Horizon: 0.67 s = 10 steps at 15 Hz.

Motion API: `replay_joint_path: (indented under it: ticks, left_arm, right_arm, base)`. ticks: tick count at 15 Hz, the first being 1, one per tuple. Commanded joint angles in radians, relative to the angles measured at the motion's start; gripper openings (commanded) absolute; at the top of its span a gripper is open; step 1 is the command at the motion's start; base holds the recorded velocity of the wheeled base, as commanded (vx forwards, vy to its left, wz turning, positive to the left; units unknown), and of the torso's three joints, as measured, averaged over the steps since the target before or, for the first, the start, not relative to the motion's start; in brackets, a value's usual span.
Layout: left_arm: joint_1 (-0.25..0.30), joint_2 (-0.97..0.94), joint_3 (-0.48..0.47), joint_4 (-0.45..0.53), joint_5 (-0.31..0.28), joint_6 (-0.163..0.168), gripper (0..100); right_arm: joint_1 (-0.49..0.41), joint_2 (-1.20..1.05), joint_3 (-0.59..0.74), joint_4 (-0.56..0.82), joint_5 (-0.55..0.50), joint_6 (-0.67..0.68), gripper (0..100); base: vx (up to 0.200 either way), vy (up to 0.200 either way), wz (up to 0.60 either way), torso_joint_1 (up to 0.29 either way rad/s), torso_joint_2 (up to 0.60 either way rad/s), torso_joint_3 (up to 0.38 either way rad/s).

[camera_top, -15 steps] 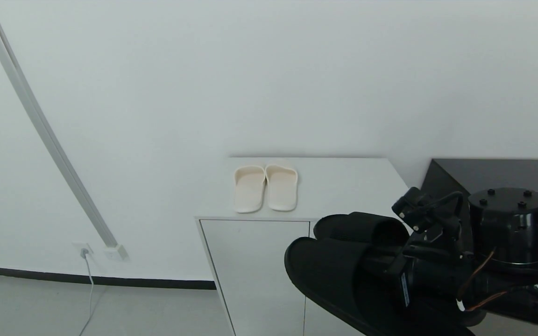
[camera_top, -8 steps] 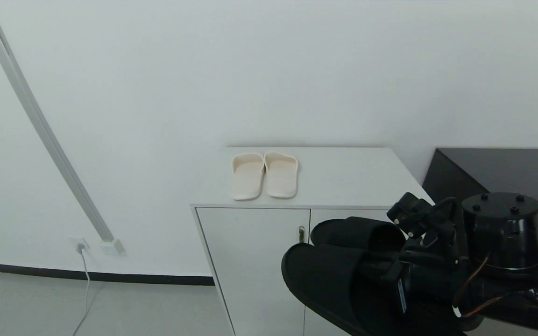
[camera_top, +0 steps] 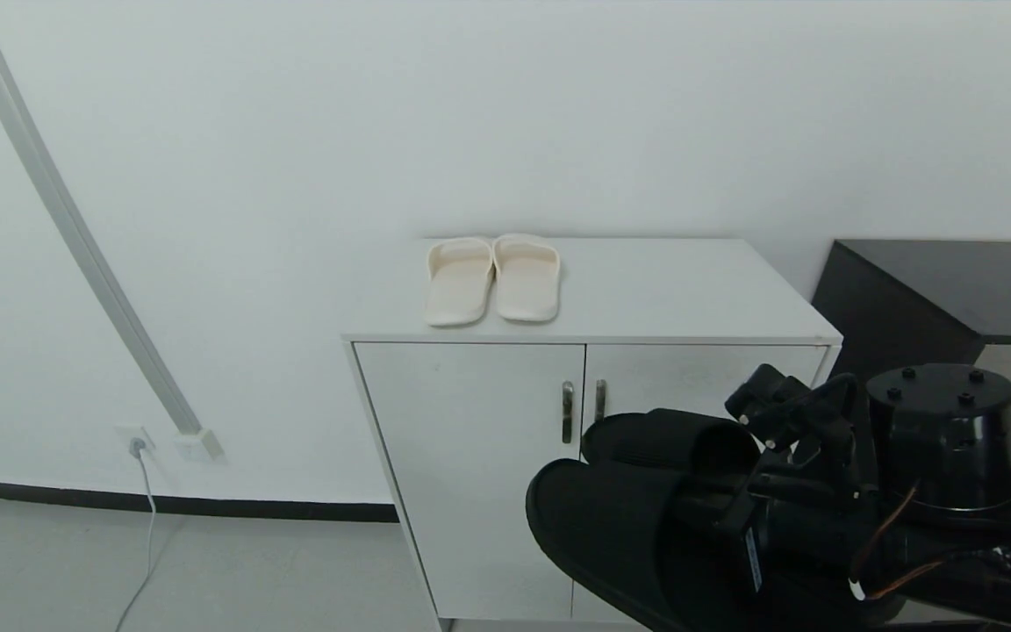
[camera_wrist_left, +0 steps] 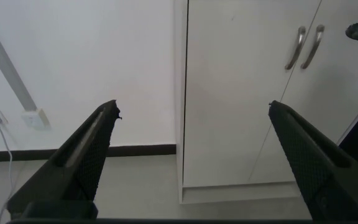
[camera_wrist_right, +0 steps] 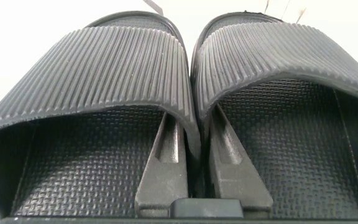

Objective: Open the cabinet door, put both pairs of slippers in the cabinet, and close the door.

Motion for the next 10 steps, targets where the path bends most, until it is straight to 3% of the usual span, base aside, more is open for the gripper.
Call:
replay_joint_path:
  ticks: [1,10]
  left_arm:
    - [-0.001,0.0,0.0,0.0,0.0,0.0,100]
    - [-0.001,0.0,0.0,0.0,0.0,0.0,100]
  right_arm:
    - [0.0,0.003,0.003,0.0,0.001,0.001,0]
    - [0.0,0.009,0.015,0.0,0.002,0.001,0]
  base:
    - [0.0,0.0,0.0,-0.207,0.52,0.325]
    - [0.0,0.0,0.0,-0.174,0.5,0.32]
